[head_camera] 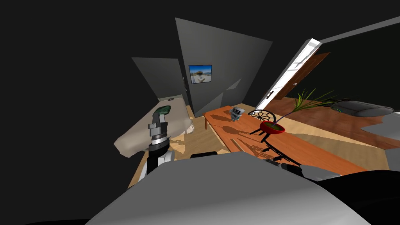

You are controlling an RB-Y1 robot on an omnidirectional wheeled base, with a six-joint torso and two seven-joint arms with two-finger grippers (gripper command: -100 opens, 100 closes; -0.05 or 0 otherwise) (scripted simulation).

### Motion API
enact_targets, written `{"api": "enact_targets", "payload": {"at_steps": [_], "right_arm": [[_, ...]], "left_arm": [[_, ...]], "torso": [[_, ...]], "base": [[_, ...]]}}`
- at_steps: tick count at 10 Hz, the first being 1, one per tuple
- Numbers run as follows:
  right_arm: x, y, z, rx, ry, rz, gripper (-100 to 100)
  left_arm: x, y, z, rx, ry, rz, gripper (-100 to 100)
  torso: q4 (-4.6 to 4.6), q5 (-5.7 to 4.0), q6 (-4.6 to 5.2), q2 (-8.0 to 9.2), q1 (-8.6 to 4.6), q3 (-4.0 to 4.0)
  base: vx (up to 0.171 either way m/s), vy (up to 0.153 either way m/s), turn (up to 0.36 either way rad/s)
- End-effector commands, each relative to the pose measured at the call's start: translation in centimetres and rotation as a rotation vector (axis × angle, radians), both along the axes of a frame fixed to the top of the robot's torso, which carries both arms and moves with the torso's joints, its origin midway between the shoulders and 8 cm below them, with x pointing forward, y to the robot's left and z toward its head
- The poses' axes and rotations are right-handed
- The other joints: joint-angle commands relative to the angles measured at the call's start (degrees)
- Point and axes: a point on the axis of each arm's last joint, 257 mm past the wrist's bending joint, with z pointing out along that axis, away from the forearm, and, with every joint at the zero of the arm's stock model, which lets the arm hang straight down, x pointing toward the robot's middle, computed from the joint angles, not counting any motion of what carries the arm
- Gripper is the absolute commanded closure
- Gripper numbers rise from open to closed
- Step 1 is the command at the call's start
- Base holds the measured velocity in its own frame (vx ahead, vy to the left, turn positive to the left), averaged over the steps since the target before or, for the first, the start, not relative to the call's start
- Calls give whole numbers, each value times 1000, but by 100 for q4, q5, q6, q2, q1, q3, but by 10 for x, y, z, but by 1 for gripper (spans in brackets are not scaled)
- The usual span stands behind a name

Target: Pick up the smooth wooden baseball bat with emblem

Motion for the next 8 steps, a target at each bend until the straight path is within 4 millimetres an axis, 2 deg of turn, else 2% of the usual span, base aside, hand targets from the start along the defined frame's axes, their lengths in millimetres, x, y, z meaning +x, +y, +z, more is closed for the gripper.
{"api": "enact_targets", "payload": {"at_steps": [1,3,6,7,8], "right_arm": [[-11,-7,-3,-9,25,0,-100],[-52,-22,-4,-26,108,-1,-100],[-105,-27,-7,-20,210,-10,-100],[-105,-27,-7,-20,210,-10,-100],[-119,-25,-9,-12,237,-14,-100]], "left_arm": [[0,0,0,0,0,0,0],[0,0,0,0,0,0,0],[0,0,0,0,0,0,0],[0,0,0,0,0,0,0],[0,0,0,0,0,0,0]], "torso": [[0,0,0,0,0,0],[1,0,-1,4,4,3],[-3,3,1,-13,14,-8],[-3,3,-1,-15,10,-9],[-1,1,3,1,6,-1]], "base": [[71,10,60],[95,31,131],[131,38,141],[81,15,34],[59,16,59]]}}
